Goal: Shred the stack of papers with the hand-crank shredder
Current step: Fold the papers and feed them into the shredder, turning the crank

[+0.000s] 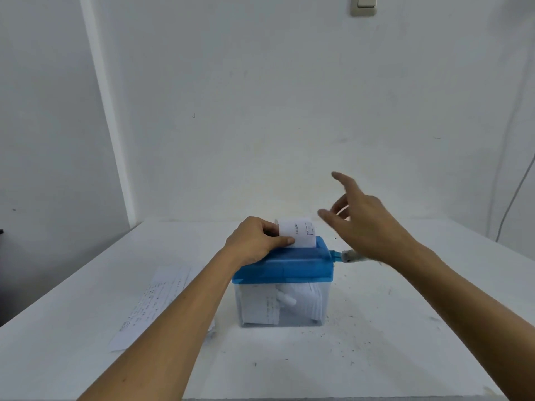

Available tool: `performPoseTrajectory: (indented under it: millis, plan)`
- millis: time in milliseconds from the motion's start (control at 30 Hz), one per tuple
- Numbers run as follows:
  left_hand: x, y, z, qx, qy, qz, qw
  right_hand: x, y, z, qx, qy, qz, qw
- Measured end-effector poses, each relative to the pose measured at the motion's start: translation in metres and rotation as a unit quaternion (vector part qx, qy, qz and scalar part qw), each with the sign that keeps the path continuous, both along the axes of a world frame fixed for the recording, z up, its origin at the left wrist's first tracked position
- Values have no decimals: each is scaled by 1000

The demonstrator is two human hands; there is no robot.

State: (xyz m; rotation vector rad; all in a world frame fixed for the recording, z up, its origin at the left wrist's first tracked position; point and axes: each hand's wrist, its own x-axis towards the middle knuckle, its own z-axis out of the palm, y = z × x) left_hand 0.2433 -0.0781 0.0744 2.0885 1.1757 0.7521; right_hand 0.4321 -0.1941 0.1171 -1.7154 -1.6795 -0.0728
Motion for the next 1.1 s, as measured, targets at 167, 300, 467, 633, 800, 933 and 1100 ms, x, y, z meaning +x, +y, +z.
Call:
performPoseTrajectory:
  millis: [167, 300, 467, 633, 800, 933, 1100]
  plan:
    - [-1, 3, -3, 13, -4, 5, 1000, 10, -56, -74, 159, -186, -43, 969]
    - [1, 6, -4, 19, 7, 5, 1000, 20, -50, -113, 154, -238, -34, 958]
    - [3, 7, -4, 25, 15, 6, 1000, 19, -32, -115, 139, -274, -53, 950]
    - [4, 6, -2, 28, 19, 5, 999, 16, -21, -103, 157, -287, -76, 942]
    - [4, 7, -2, 25, 20, 4, 999, 20, -8, -87, 129, -315, -106, 934]
    - [4, 6, -1, 17, 18, 1, 1000, 16, 1, -61, 61, -316, -116, 940]
    - [4, 8, 0, 12, 14, -7, 1000, 19, 20, -38, -22, -313, -115, 943]
